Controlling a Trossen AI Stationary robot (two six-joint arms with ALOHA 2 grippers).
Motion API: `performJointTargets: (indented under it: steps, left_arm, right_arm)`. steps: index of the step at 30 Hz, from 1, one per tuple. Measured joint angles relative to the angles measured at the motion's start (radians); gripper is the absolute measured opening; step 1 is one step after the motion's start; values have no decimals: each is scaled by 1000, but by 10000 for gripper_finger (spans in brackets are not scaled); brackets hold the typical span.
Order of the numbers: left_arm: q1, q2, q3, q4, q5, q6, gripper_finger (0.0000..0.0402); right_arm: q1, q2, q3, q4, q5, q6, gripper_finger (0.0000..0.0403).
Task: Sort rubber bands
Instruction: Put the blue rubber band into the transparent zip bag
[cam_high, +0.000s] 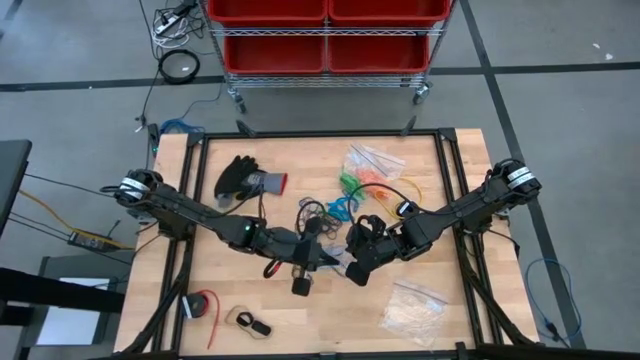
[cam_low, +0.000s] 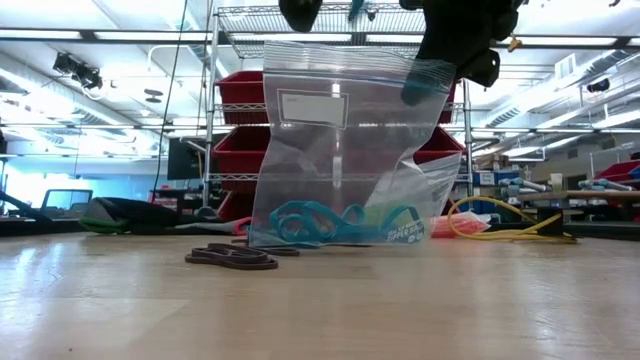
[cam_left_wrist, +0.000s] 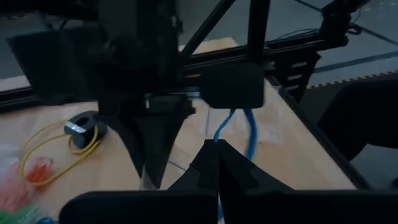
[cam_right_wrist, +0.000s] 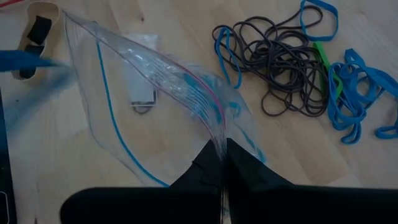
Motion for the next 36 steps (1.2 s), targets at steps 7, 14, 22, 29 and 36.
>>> performJointTargets:
  steps: [7, 14, 22, 29, 36]
  left_arm:
    - [21, 48, 0, -6, -27, 0, 1]
    - [46, 104, -1, -33, -171, 4, 2]
    - [46, 104, 0, -91, -338, 56, 3]
    - [32, 103, 0, -110, -291, 54, 21]
    - [22, 93, -1, -134, -282, 51, 94]
  right_arm:
    - [0, 0, 0, 2, 1, 0, 0]
    - [0, 0, 0, 5, 2, 0, 0]
    - [1, 0, 0, 5, 4, 0, 0]
    - [1, 0, 0, 5, 2, 0, 0]
    - [2, 0, 0, 5, 2, 1, 0]
